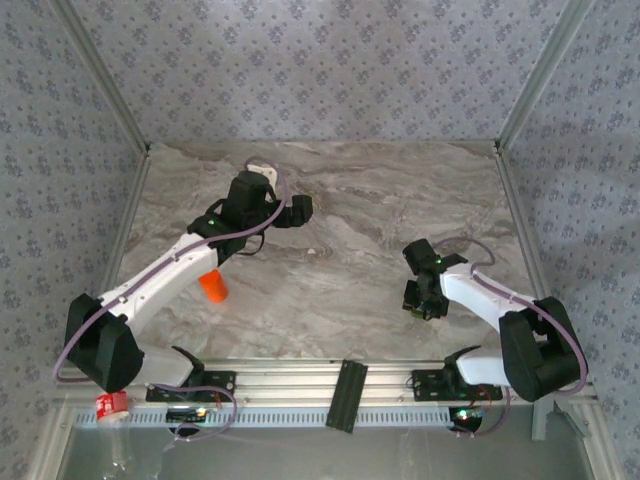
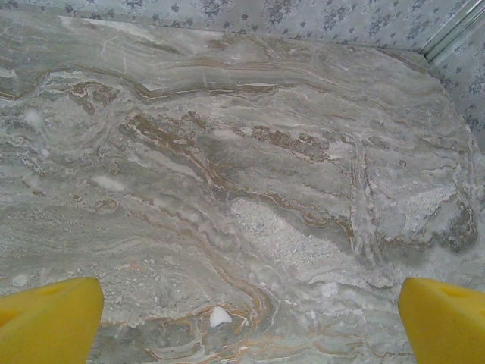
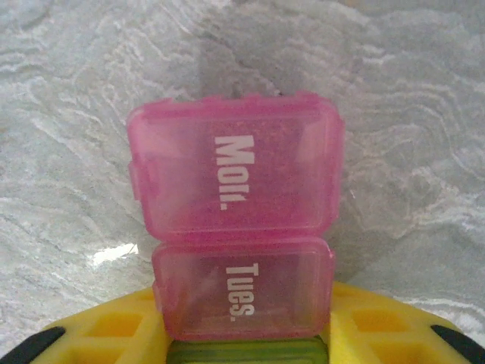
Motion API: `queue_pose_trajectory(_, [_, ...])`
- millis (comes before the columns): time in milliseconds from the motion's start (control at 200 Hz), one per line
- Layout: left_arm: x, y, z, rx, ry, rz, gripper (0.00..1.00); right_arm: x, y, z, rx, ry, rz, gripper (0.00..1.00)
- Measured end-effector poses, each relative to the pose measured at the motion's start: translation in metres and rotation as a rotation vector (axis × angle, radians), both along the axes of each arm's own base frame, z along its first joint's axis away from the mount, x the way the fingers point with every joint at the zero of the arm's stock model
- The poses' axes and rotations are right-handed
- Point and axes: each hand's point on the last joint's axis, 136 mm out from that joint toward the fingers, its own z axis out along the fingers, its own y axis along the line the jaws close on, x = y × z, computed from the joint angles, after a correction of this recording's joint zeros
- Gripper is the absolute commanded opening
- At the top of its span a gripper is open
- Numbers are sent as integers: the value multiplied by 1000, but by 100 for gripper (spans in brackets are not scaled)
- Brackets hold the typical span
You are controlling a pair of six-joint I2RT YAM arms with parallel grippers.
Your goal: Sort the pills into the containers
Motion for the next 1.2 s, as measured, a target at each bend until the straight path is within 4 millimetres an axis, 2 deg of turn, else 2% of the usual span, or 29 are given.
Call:
queue_pose_trajectory(145, [2, 3, 0, -14, 9, 35, 100, 0, 1, 0, 2, -4, 4, 30])
queue_pose_trajectory(400, [6, 24, -13, 5, 65, 170, 100, 3, 7, 3, 32, -23, 15, 24])
queue_pose_trajectory(645, [4, 27, -20, 57, 72, 152, 100, 13, 23, 21, 115, -94, 81, 23])
queue_pose_trajectory(919, [6, 35, -21, 34, 93, 192, 99, 57, 78, 75, 299, -251, 290, 21])
queue_pose_trajectory(1079, [13, 41, -22, -127, 176, 199, 97, 75, 120, 101, 370, -302, 465, 19])
queue_pose_trajectory(1199, [14, 32, -22, -294, 241, 156, 97, 83, 152, 116, 412, -326, 589, 18])
